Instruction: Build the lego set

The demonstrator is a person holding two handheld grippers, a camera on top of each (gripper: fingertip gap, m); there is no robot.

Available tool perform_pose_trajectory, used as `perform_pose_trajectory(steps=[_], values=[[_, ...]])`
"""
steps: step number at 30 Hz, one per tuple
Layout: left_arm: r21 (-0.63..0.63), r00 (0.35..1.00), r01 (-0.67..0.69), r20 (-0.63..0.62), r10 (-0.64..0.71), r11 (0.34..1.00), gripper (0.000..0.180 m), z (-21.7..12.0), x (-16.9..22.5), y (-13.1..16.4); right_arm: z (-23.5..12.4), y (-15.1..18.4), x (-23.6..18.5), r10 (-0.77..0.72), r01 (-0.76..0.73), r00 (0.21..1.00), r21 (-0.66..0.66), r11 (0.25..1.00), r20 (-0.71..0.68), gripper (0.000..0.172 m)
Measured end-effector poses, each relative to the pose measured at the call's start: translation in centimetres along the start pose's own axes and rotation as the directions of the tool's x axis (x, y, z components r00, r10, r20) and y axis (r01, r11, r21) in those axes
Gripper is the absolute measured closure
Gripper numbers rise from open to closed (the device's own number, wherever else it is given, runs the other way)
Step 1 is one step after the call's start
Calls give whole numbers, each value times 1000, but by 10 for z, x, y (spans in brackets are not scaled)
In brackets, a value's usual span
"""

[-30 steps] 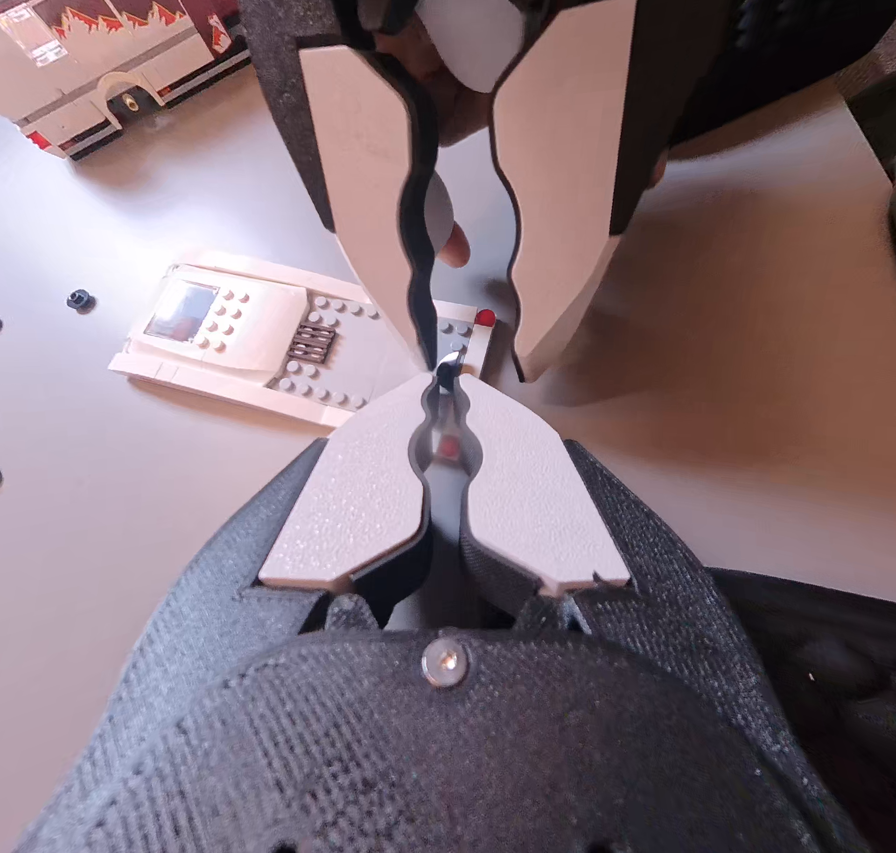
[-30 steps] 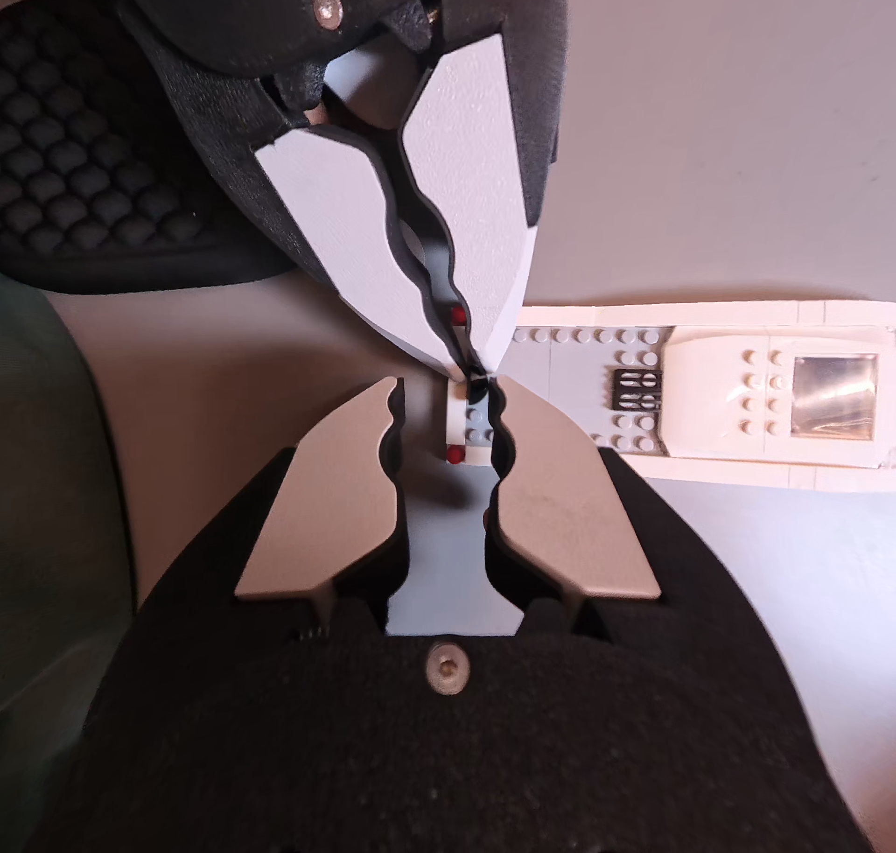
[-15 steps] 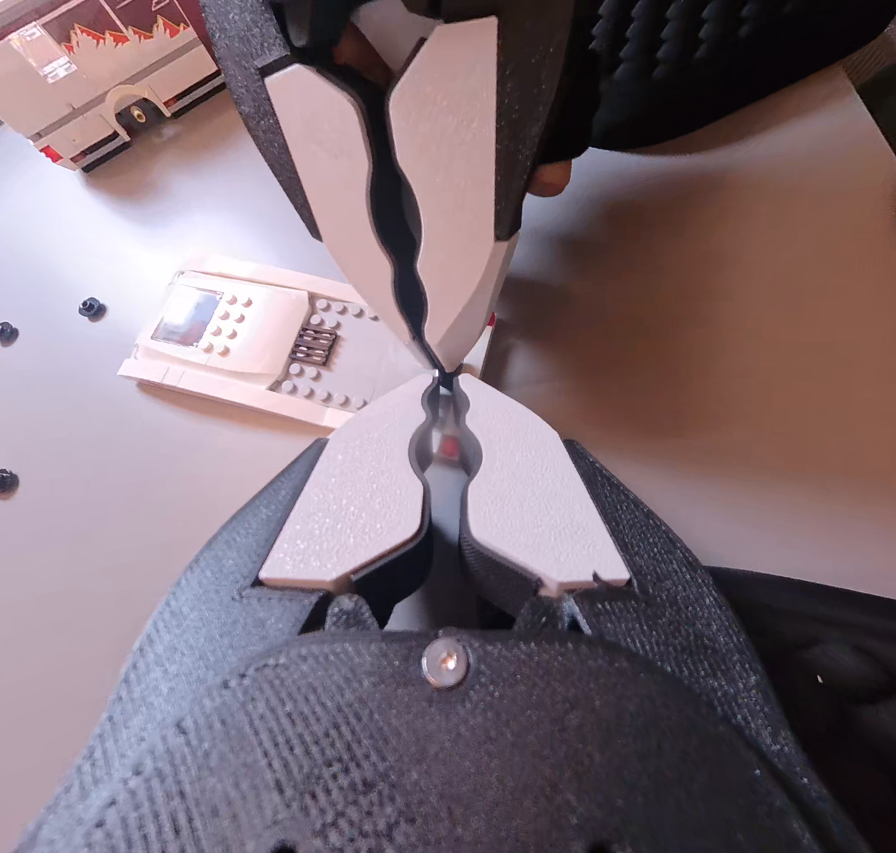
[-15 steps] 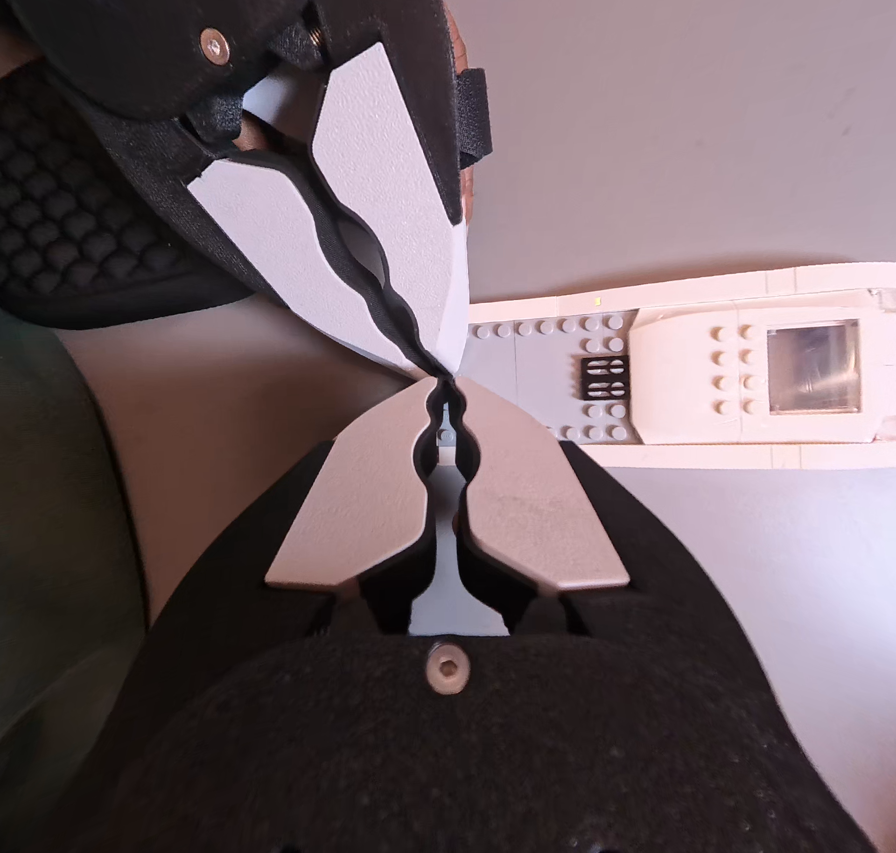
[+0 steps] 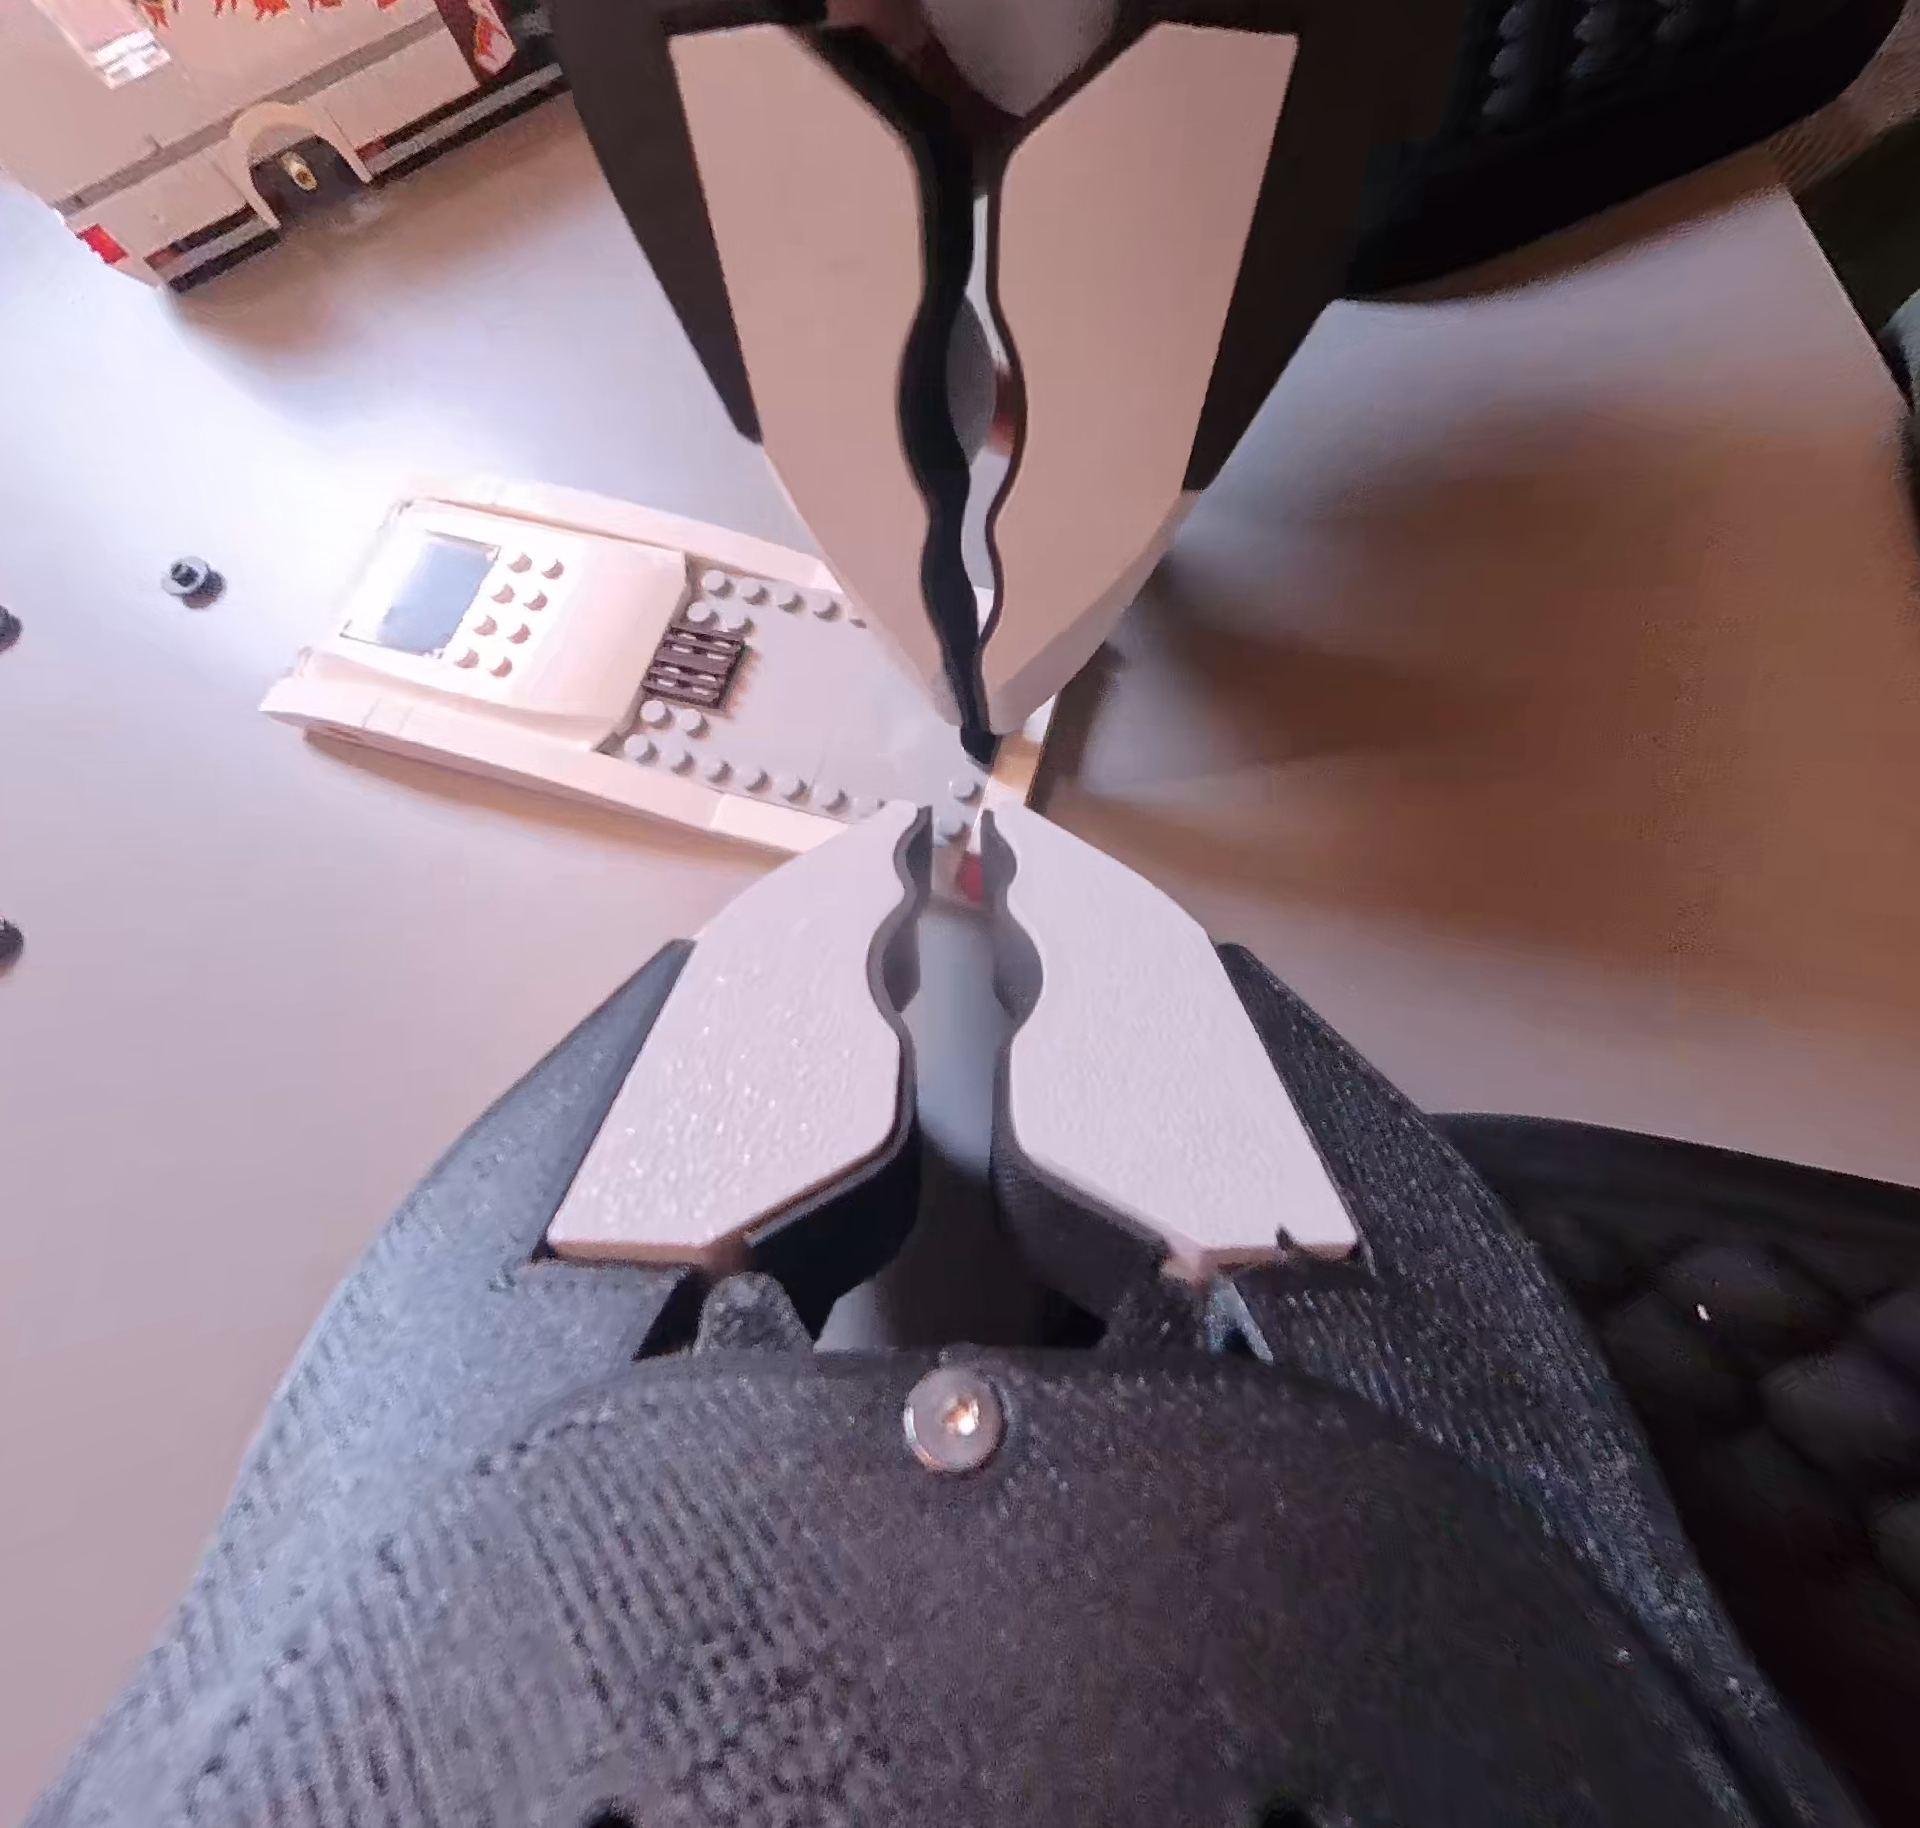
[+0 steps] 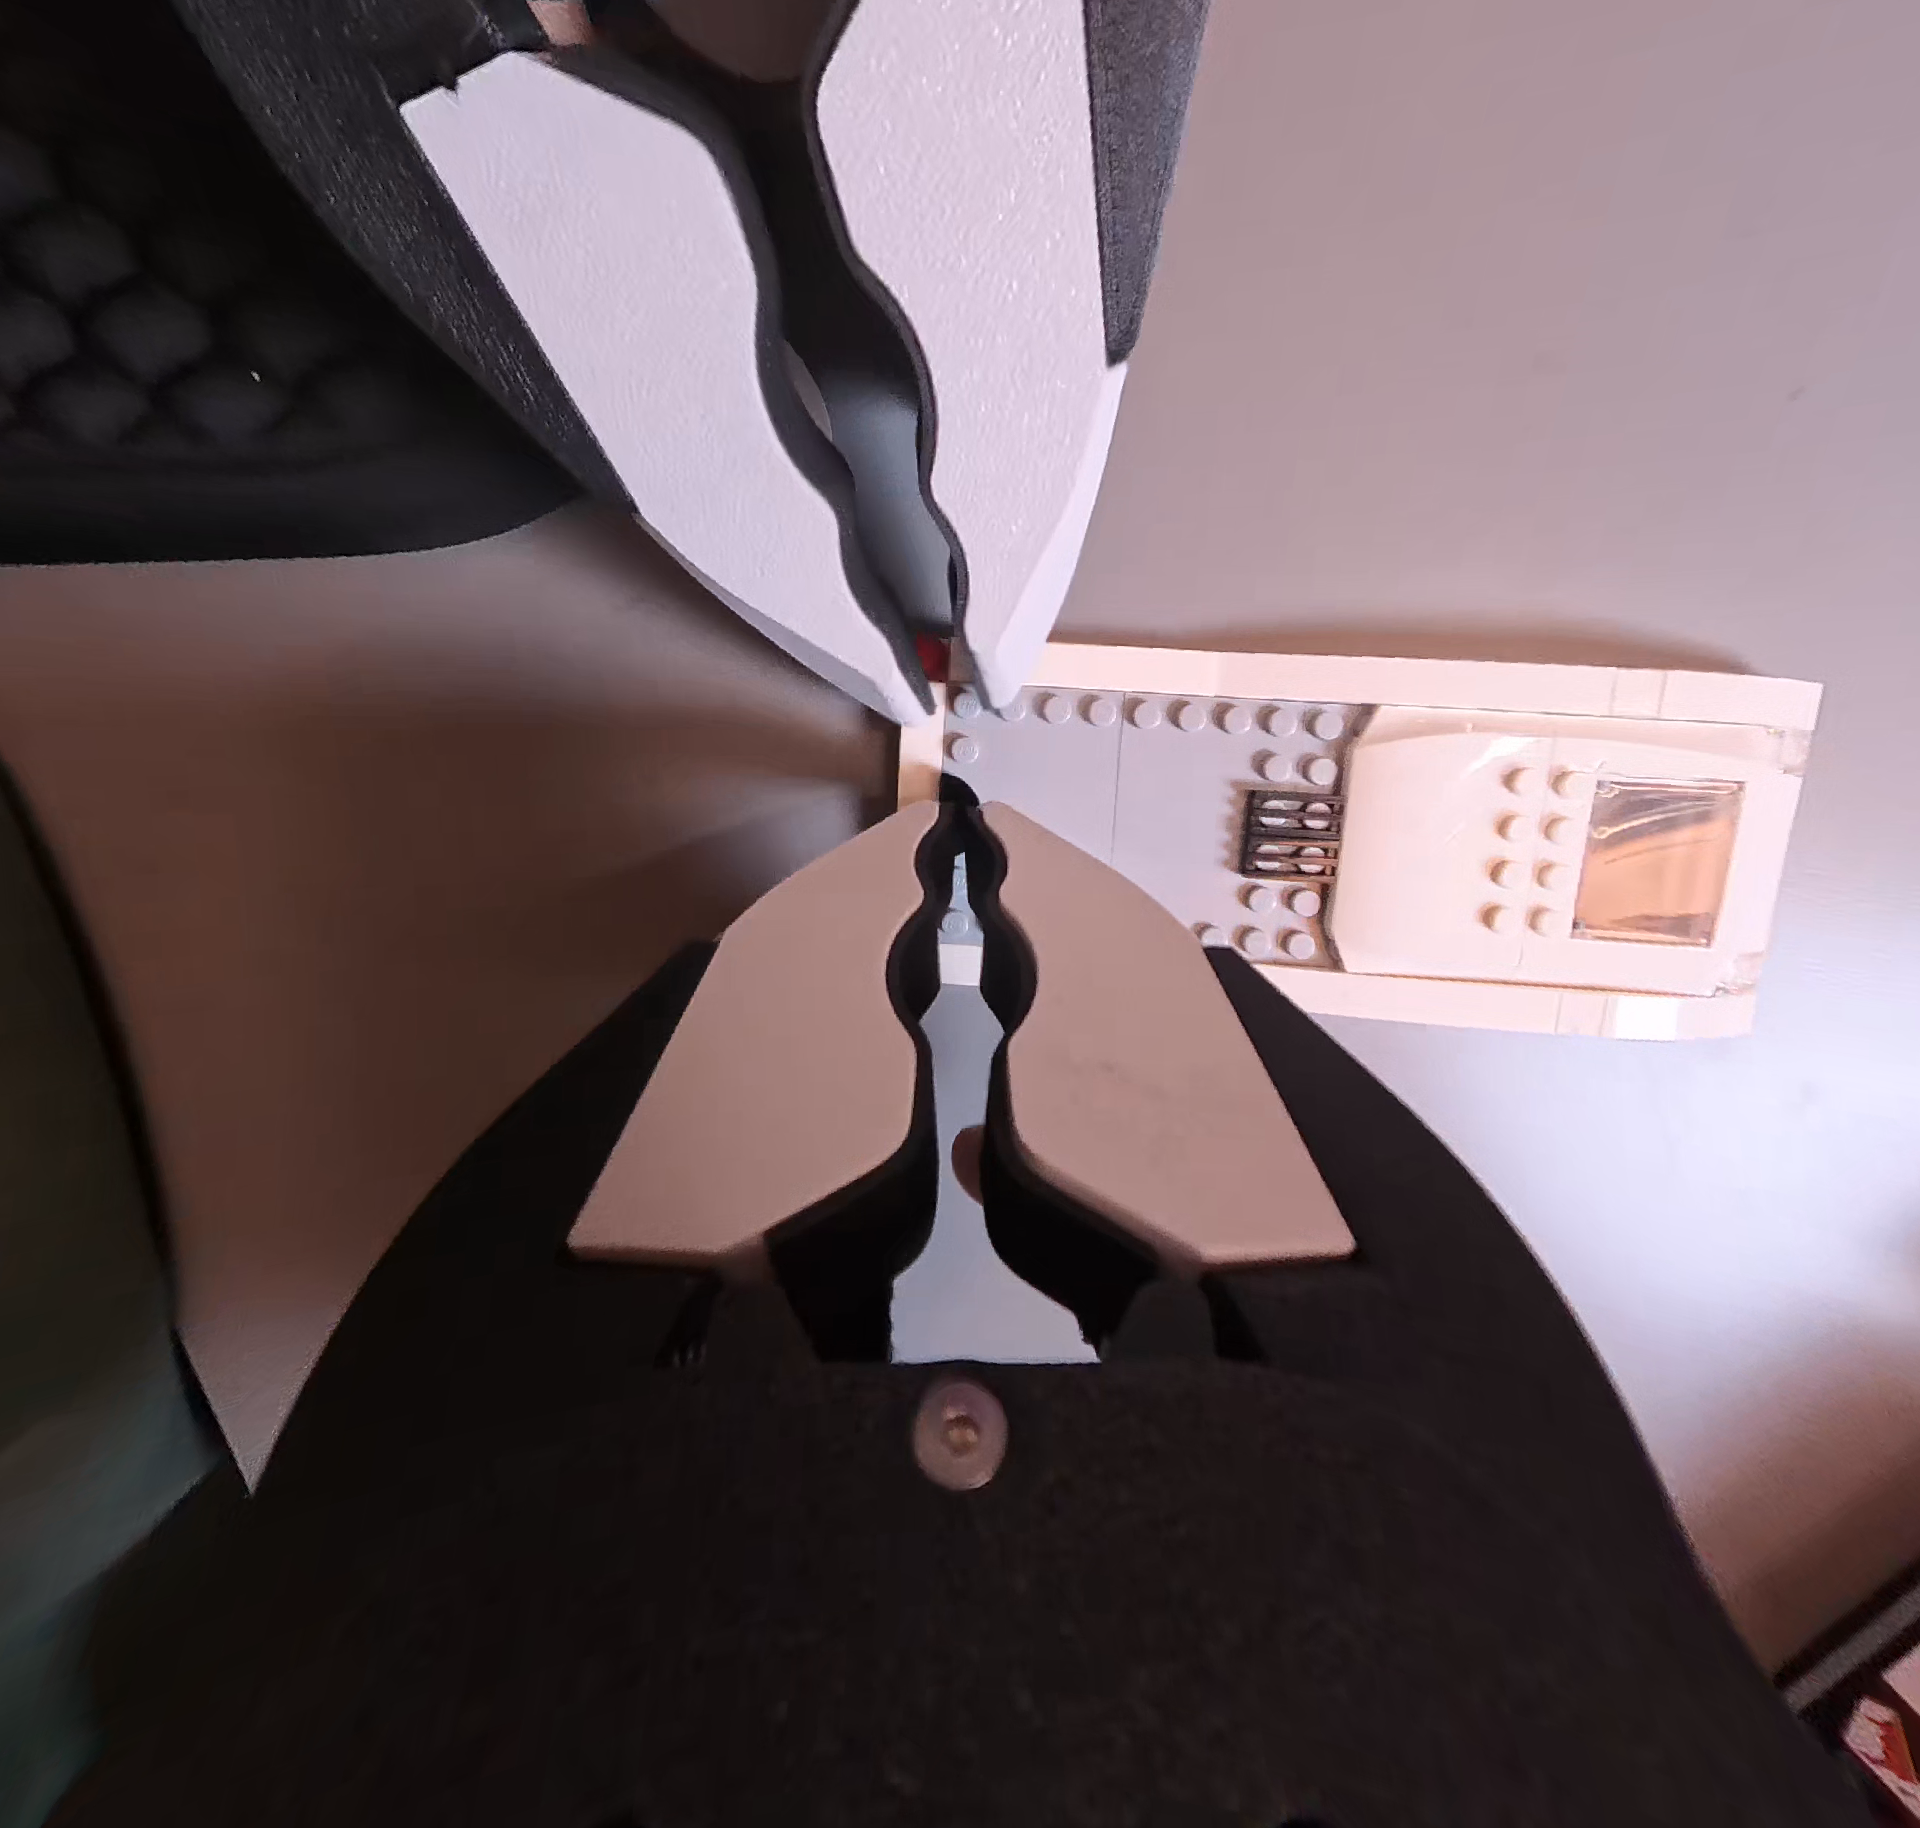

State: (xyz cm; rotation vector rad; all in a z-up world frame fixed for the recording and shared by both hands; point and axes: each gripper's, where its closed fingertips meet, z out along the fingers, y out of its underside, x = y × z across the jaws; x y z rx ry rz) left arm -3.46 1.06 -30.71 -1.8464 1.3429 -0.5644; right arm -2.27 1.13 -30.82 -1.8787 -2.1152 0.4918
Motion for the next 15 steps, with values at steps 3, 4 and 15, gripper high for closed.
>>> perform_pose_trajectory(steps=[3,4,15], values=[[-1,1000,-1,-2,1,1000,174,0,1,0,0,0,0,-8,7,1000,-17,1000,-28,170],[-1,1000,-2,0,2,1000,174,0,1,0,0,0,0,-9,8,999,-23,1000,-33,170],[-2,999,-43,15,43,999,180,4,8,-3,1,0,0,28,-31,999,-99,995,-36,170]])
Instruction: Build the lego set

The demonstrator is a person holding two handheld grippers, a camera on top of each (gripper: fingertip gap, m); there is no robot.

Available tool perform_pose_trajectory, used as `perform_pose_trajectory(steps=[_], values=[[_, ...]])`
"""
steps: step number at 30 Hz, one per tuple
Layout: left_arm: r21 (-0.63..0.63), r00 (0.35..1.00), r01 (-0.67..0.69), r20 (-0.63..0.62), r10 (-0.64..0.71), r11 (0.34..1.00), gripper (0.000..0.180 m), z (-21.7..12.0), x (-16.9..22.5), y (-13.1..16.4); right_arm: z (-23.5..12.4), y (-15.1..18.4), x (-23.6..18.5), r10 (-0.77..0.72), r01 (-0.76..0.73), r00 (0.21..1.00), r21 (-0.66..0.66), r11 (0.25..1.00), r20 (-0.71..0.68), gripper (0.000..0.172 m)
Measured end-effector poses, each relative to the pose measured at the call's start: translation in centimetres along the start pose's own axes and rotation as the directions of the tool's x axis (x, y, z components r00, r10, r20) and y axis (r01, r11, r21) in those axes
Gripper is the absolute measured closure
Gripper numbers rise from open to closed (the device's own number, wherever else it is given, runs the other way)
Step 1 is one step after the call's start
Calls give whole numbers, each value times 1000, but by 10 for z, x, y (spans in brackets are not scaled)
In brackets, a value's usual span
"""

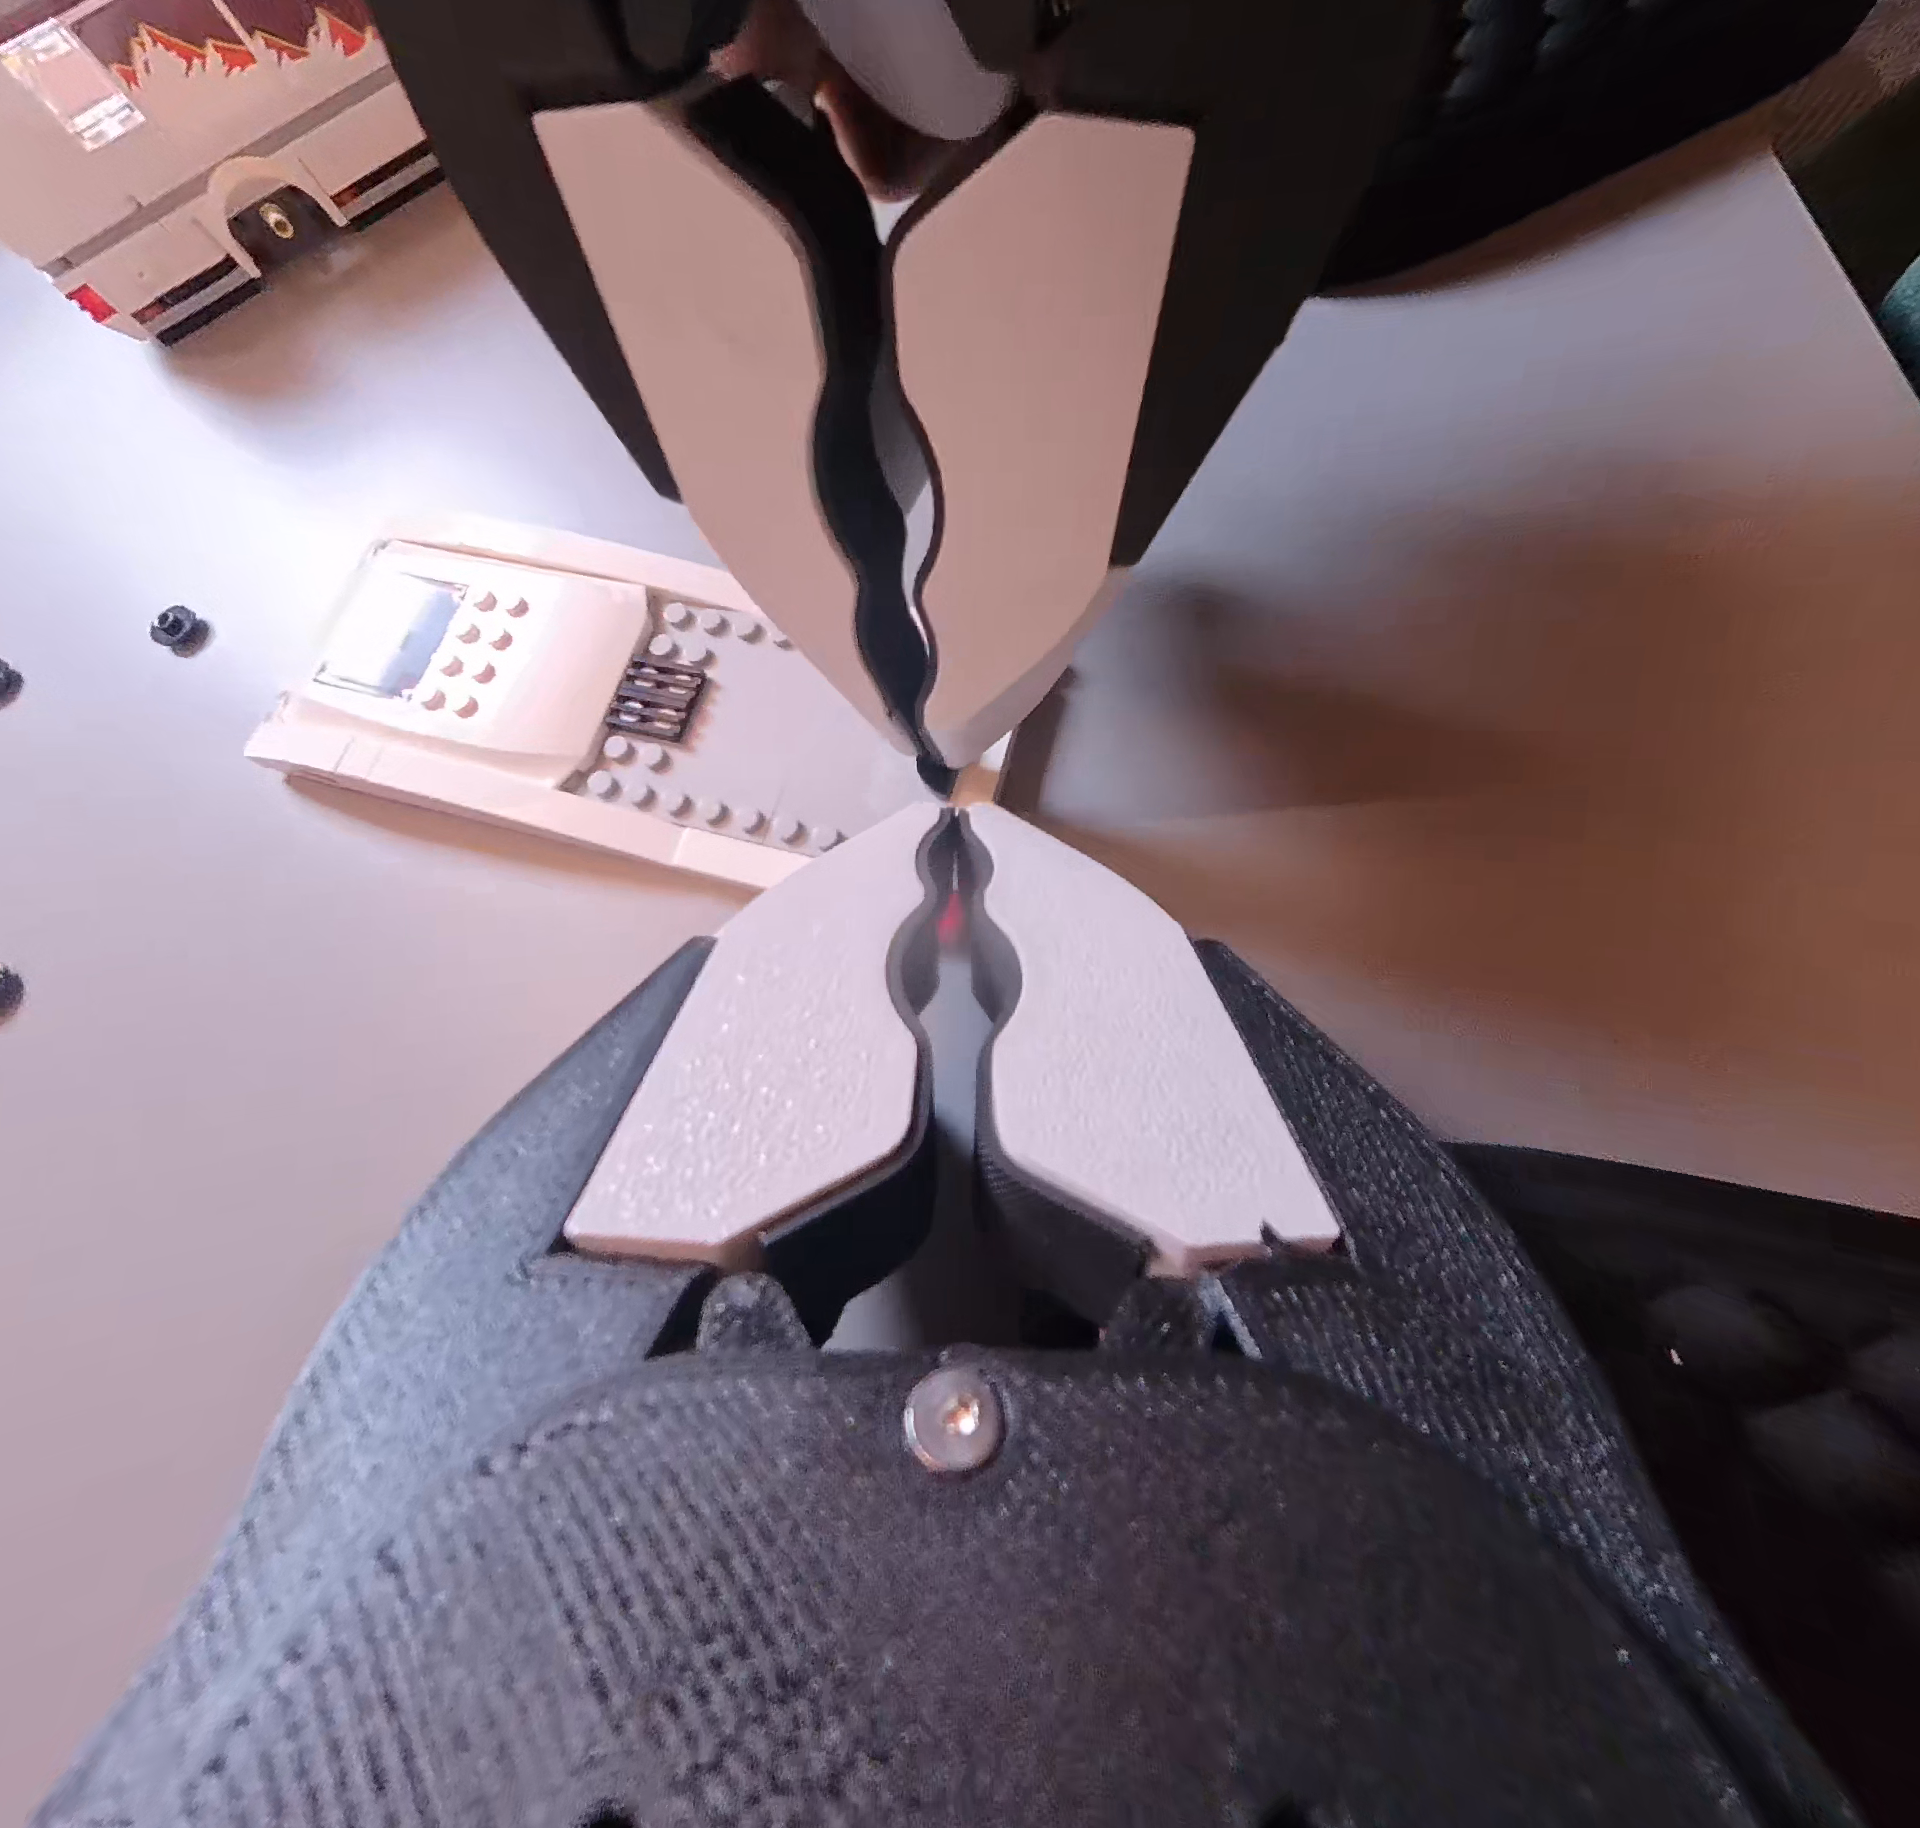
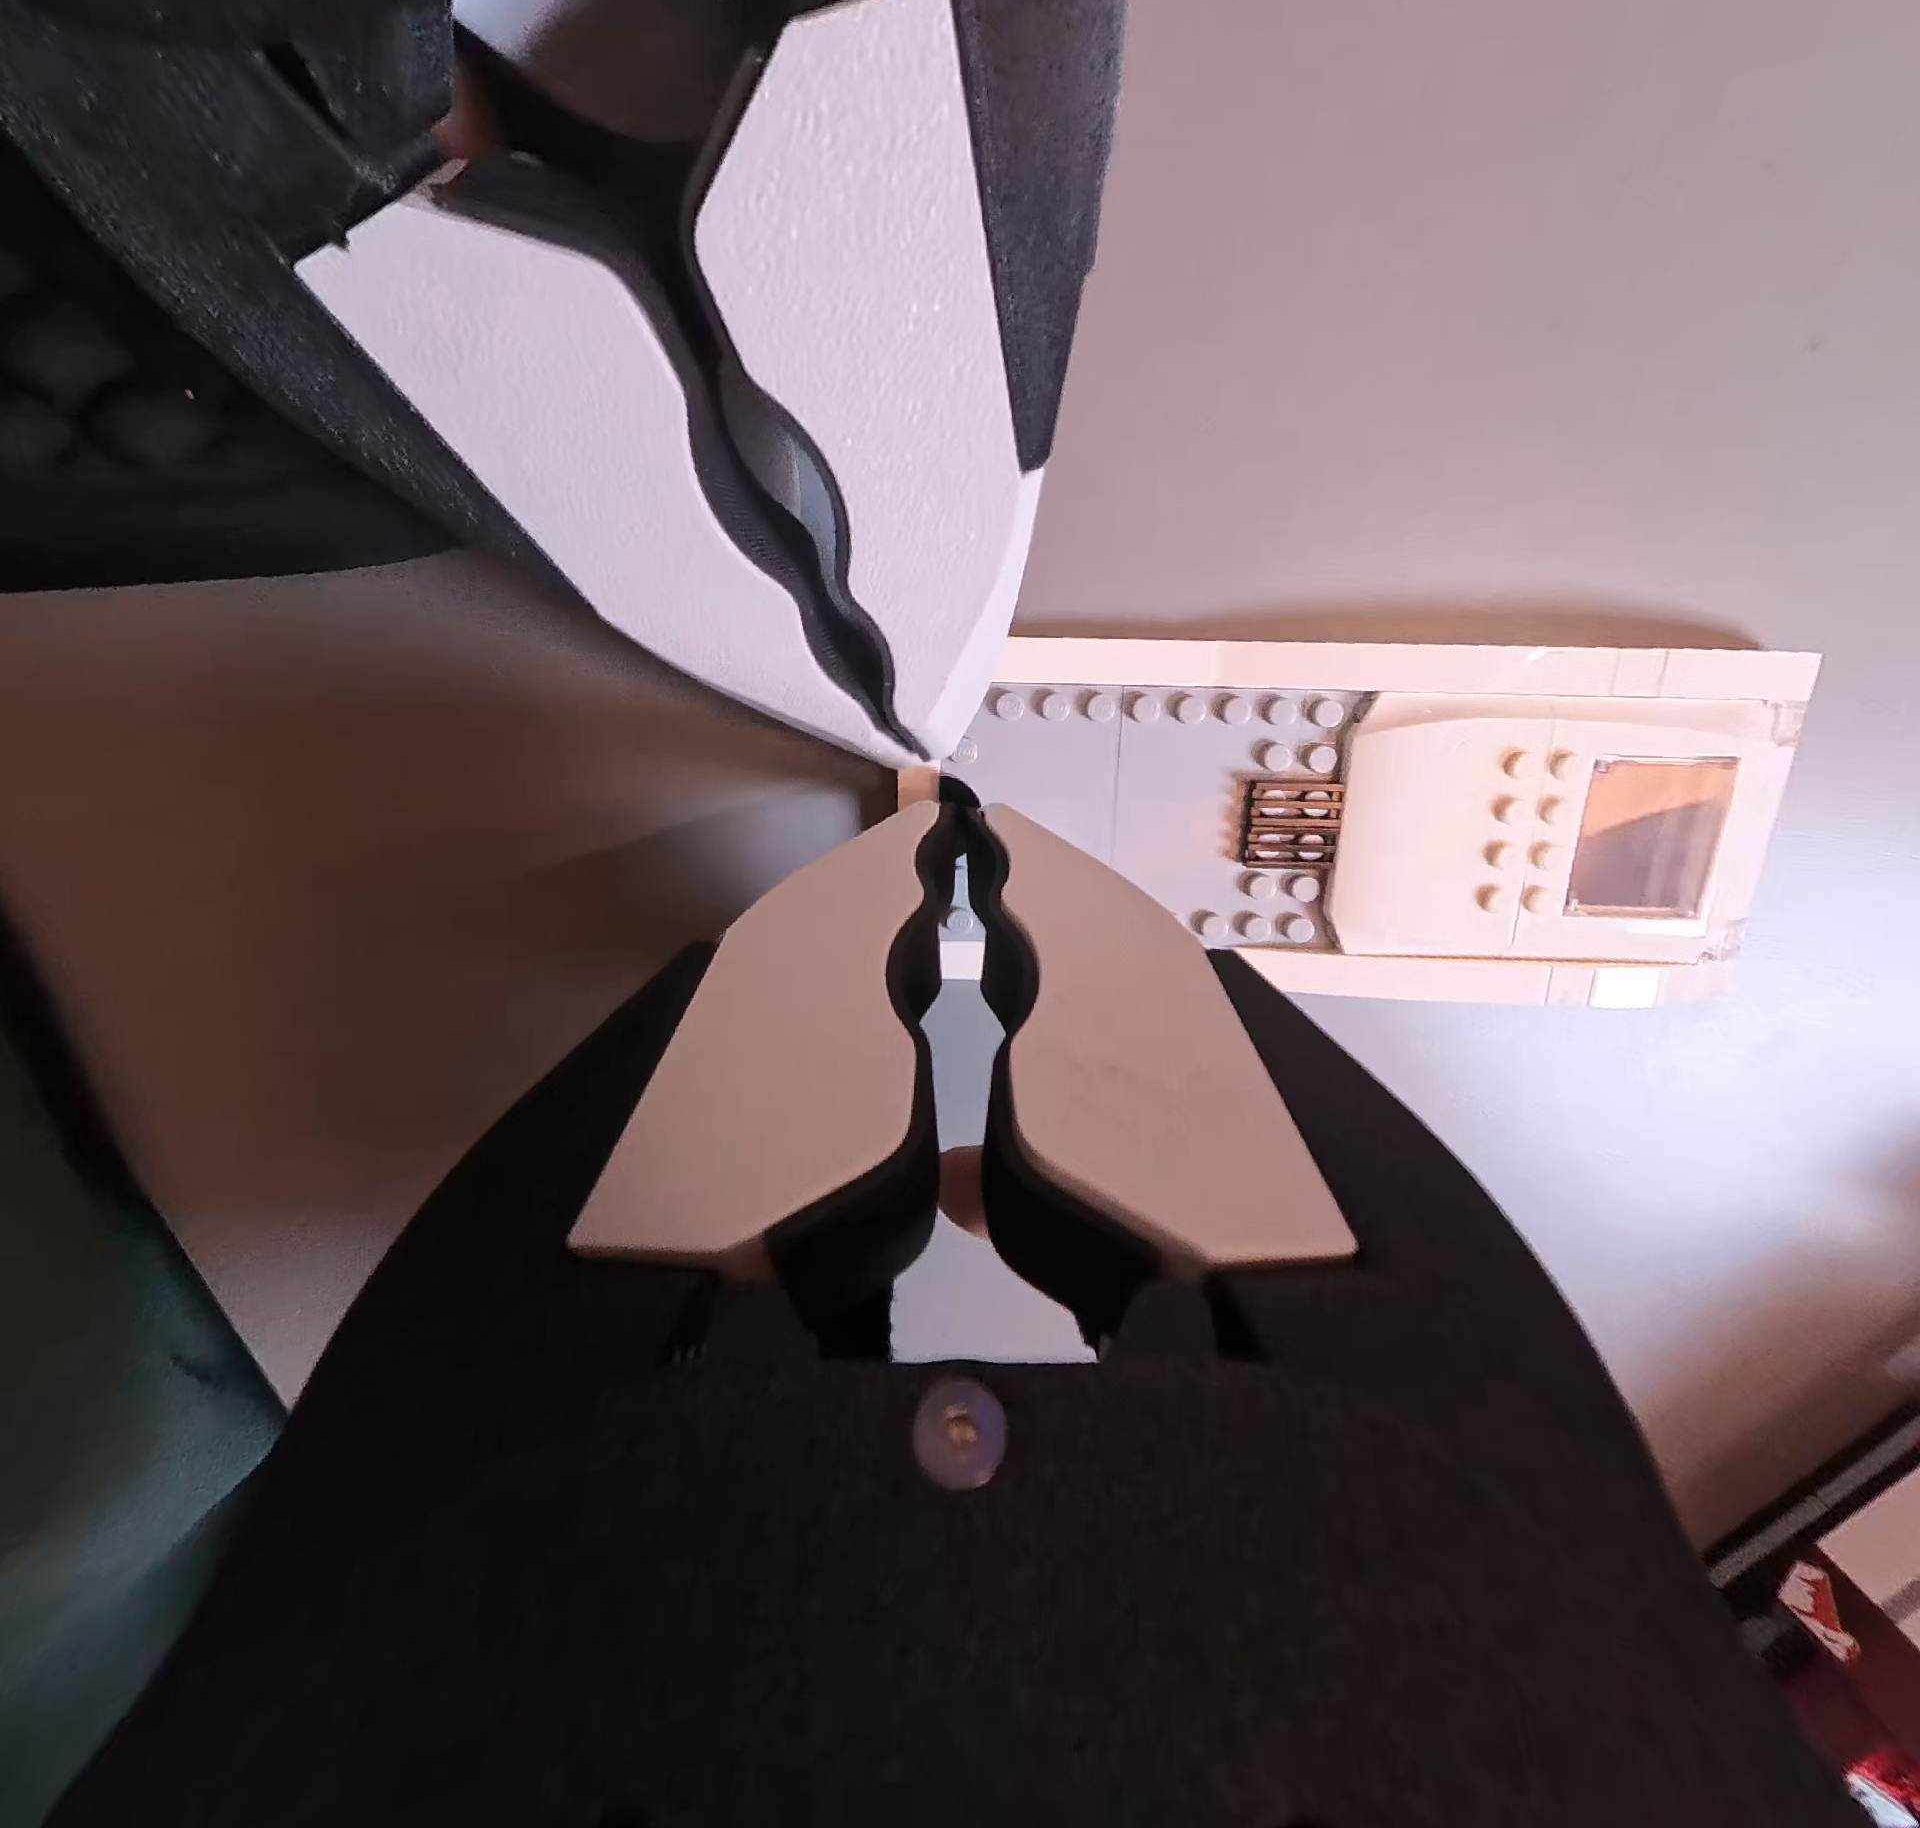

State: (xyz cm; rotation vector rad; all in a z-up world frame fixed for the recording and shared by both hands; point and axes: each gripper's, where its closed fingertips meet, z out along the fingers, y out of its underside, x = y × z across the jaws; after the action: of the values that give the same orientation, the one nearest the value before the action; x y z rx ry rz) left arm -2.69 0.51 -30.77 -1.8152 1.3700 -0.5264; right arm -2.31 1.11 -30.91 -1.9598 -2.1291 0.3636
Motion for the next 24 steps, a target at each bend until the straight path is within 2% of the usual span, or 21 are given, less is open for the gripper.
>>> perform_pose_trajectory(steps=[3,6,8,10,13,20,24], values=[[0,1000,6,10,-6,1000,178,0,-1,0,0,-1,0,25,-26,1000,35,999,11,170],[0,999,-7,39,7,1000,177,-1,-3,1,-1,-3,1,82,-93,994,148,985,78,171],[-2,998,-12,58,12,1000,177,-2,-4,1,-9,-4,-4,108,-144,982,253,957,152,152],[-2,998,-13,68,13,1000,176,-2,-5,1,-24,-7,-5,121,-187,973,368,911,195,144],[-1,997,-8,75,8,1000,175,-2,-6,1,-28,9,-5,121,-181,978,408,895,167,144],[7,995,-20,95,20,1000,171,-4,-7,0,-26,42,-7,40,-31,999,424,905,-13,144],[11,994,-10,107,9,1000,168,-4,-9,0,-39,64,22,94,-46,992,431,901,-90,144]])
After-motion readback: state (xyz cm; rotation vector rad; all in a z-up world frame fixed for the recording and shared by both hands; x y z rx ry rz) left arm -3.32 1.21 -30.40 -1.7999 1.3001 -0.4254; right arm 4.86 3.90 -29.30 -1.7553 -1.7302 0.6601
